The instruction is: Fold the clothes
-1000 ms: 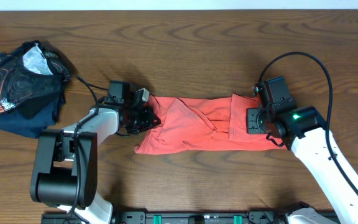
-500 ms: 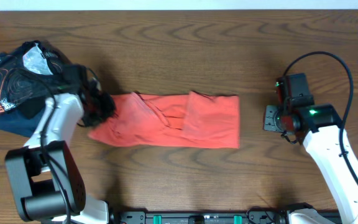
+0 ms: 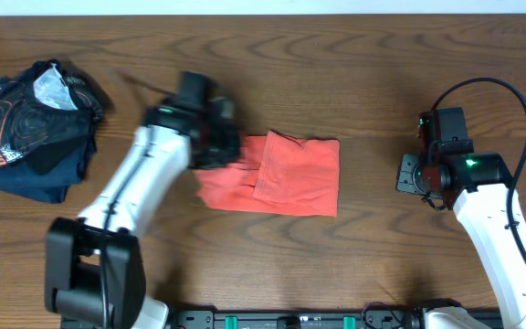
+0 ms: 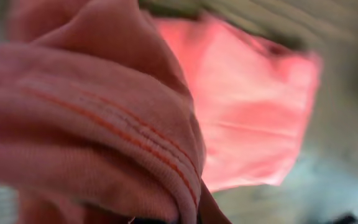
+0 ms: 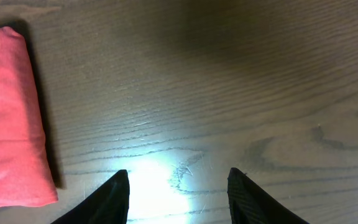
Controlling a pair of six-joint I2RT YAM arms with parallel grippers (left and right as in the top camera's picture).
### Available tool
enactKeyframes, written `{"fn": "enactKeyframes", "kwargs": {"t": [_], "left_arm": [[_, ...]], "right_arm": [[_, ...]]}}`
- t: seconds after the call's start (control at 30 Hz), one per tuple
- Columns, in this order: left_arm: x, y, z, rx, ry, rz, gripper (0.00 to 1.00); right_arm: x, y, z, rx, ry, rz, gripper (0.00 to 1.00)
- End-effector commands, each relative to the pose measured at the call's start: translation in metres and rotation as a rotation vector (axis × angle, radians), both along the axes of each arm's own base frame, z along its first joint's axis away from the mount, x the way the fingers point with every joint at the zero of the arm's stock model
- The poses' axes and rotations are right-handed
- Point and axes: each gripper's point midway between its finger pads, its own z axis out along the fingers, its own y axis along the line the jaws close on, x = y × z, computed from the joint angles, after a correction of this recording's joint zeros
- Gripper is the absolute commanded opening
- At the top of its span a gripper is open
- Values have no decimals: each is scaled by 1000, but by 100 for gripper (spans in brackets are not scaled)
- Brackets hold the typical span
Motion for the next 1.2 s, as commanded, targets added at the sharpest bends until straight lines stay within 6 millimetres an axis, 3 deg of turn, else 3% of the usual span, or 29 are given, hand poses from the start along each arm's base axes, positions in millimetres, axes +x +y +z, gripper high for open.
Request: {"fn": "enactKeyframes", "kwargs": {"t": [0.0,0.07,0.2,0.4,0.63,0.7,0.73,0.83,0.97,1.07,1.17], "left_arm": [[-14,-54,15,-66,-22,-53,6],[-17,-73,15,-44,-66,-66,6],[-20,-94,11,31,-147,-85,6],[-22,-125,-2,12,-186,-143,6],[-18,-132,-18,16,-177,-150,8],[-17,-133,-20,15,-177,-150,13],[-17,-135,-19,7,-182,-153,22],[-16,-158,-4,-117,-207,-198,38],[-15,-183,23,-261,-267,-282,46],[-19,-183,39,-289,-312,-347,47],[-15,-168,58,-269,-376,-370,47]], "right_arm": [[-1,-5,0,-18,6,-3,49],[-2,-6,-1,-20,12,-1,50],[-5,-6,-2,-23,26,7,49],[-8,-6,-2,-23,37,8,49],[-11,-5,-3,-19,49,10,49],[-11,-5,-3,-18,49,10,49],[-11,-5,-3,-18,49,10,49],[-10,-2,-4,-3,48,14,49],[-9,2,-4,23,46,22,49],[-9,5,-4,36,45,35,51],[-3,20,-2,90,23,146,51]]}}
